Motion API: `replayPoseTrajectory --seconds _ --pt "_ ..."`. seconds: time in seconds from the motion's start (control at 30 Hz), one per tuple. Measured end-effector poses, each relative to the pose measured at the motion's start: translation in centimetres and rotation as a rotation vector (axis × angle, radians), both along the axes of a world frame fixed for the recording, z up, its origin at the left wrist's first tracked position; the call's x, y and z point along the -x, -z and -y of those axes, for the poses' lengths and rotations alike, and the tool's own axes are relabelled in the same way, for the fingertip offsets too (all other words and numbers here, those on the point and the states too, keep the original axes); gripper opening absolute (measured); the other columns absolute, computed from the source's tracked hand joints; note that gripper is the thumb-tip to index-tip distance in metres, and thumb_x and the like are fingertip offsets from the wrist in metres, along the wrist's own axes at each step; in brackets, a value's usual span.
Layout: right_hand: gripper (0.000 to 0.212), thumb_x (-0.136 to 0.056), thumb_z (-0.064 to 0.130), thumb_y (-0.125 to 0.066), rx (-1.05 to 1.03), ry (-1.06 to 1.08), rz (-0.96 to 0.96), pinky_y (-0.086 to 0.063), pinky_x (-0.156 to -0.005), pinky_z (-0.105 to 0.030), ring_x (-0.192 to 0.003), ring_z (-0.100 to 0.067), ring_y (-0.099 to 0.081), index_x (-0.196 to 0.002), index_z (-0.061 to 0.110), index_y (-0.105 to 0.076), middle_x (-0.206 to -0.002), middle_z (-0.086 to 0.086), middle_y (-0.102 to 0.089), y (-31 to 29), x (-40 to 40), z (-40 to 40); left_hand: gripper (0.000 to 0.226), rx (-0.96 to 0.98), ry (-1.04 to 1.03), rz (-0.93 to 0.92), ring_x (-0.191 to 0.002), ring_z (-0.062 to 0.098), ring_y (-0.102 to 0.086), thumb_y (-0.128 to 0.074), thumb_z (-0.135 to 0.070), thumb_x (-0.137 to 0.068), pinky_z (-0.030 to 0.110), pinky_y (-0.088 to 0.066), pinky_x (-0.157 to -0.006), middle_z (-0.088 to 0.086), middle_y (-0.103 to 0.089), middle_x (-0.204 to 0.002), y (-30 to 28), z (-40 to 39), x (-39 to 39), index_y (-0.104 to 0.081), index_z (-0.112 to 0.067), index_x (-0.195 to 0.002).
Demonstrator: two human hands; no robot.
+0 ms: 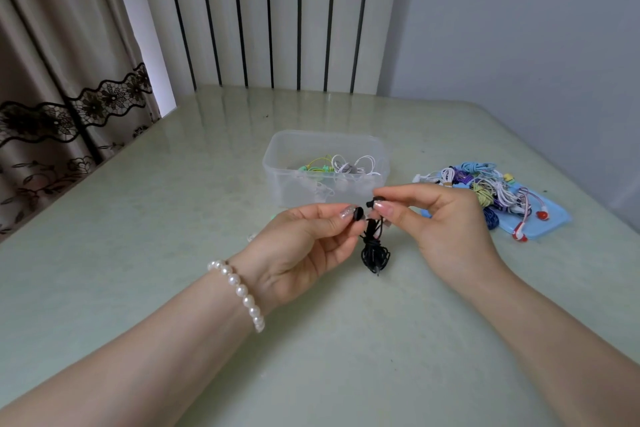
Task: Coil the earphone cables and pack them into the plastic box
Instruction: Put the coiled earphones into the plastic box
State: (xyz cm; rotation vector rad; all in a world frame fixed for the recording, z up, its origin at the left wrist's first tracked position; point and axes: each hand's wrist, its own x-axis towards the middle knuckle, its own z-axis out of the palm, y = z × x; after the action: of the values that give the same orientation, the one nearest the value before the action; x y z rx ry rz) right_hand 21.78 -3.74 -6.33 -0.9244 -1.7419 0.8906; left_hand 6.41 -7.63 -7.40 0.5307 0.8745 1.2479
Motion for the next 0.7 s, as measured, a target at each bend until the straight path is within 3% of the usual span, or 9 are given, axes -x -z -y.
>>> replayPoseTrajectory --seconds 0.07,0.2,0.37,0.47,0.57,0.7 --pt "0.022 -0.073 0.004 -0.071 0.006 -0.015 -0.005 -0.049 -0.071 -0.013 -0.065 -0.008 -0.065 -0.078 0.025 -0.069 -0.066 0.013 -0.070 0.0 0.0 0.0 0.010 0.016 -0.013 0.017 -0.061 0.011 -0.067 -0.059 0.001 -0.070 0.019 -0.055 -0.058 0.007 -0.069 -0.068 0.2 -0.1 0.0 -0.064 -0.002 -0.078" --pt "0.024 -0.072 0.006 -0.073 -0.057 0.000 0.076 -0.048 -0.077 -0.018 -0.075 -0.010 -0.064 -0.076 0.029 -0.069 -0.077 0.002 -0.070 0.2 0.0 -0.1 0.010 0.027 -0.022 0.033 -0.060 0.011 -0.067 -0.056 0.003 -0.077 0.019 -0.055 -0.057 0.008 -0.069 -0.070 0.5 -0.1 -0.1 -0.064 0.000 -0.080" --pt "0.022 -0.071 0.008 -0.075 -0.116 0.008 0.130 -0.039 -0.073 -0.004 -0.076 0.001 -0.058 -0.079 0.028 -0.070 -0.082 -0.009 -0.067 0.4 -0.1 -0.1 0.010 0.036 -0.023 0.038 -0.059 0.011 -0.066 -0.055 0.004 -0.079 0.019 -0.055 -0.057 0.009 -0.068 -0.069 0.5 -0.1 -0.2 -0.064 0.000 -0.078" --pt "0.021 -0.071 0.010 -0.075 -0.133 0.015 0.162 -0.038 -0.072 -0.003 -0.077 0.004 -0.056 -0.082 0.027 -0.070 -0.082 -0.009 -0.066 0.7 -0.1 -0.1 0.010 0.036 -0.013 0.044 -0.059 0.012 -0.066 -0.058 0.003 -0.070 0.019 -0.055 -0.058 0.009 -0.069 -0.069 0.4 0.0 -0.4 -0.065 0.001 -0.078" --pt "0.023 -0.071 0.016 -0.076 -0.163 0.041 0.196 -0.041 -0.082 -0.016 -0.083 -0.002 -0.057 -0.080 0.036 -0.069 -0.083 -0.004 -0.066 1.0 -0.3 -0.4 0.010 0.047 -0.015 0.069 -0.059 0.012 -0.067 -0.056 0.005 -0.075 0.019 -0.056 -0.058 0.010 -0.069 -0.070 0.4 0.0 -0.4 -0.065 0.003 -0.079" --pt "0.024 -0.072 0.026 -0.074 -0.193 0.081 0.215 -0.044 -0.088 -0.037 -0.096 -0.023 -0.056 -0.077 0.047 -0.064 -0.085 -0.001 -0.065 1.3 -0.2 -0.4 0.013 0.059 -0.005 0.089 -0.063 0.013 -0.068 -0.053 0.006 -0.080 0.020 -0.057 -0.061 0.011 -0.070 -0.075 0.4 0.1 -0.5 -0.066 0.004 -0.083"
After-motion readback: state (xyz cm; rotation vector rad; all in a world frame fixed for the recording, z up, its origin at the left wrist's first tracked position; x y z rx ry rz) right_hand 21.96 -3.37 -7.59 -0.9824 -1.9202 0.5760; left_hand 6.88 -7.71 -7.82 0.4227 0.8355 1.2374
